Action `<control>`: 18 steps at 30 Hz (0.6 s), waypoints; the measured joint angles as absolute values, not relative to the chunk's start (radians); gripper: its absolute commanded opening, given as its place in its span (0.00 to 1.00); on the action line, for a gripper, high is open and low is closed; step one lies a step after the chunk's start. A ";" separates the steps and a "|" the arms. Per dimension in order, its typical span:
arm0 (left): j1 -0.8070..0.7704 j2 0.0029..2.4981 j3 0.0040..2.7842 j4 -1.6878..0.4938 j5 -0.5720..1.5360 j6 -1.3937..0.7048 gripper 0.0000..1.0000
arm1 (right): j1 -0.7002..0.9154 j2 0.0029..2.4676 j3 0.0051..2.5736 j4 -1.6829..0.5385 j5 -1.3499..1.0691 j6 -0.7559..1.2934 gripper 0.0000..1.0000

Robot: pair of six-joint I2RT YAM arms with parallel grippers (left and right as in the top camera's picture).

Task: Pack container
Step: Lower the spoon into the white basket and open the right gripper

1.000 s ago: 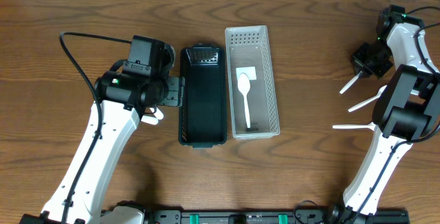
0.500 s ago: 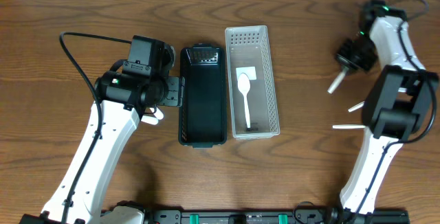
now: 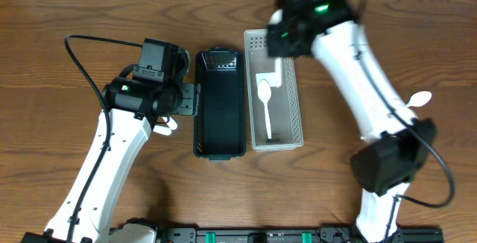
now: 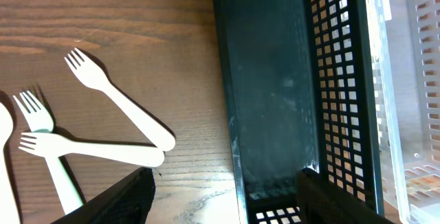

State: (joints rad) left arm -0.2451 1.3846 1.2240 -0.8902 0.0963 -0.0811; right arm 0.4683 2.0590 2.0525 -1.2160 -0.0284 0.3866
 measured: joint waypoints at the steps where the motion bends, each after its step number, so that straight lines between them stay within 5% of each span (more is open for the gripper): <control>1: -0.245 1.385 1.224 -0.890 0.097 -0.081 0.68 | 0.482 2.078 2.044 -1.216 -0.023 0.391 0.01; 11: -0.245 1.385 1.224 -0.891 0.096 -0.081 0.68 | 0.496 2.269 2.001 -1.232 -0.026 0.406 0.05; 14: -0.245 1.385 1.224 -0.890 0.096 -0.081 0.69 | 0.496 2.297 2.001 -1.234 -0.043 0.407 0.26; 18: -0.245 1.385 1.224 -0.891 0.096 -0.081 0.69 | 0.496 2.299 2.001 -1.235 -0.054 0.407 0.42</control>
State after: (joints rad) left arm -0.2451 1.3846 1.2240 -0.8906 0.0963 -0.0811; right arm 0.4957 2.2993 2.0006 -1.2350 -0.0536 0.4068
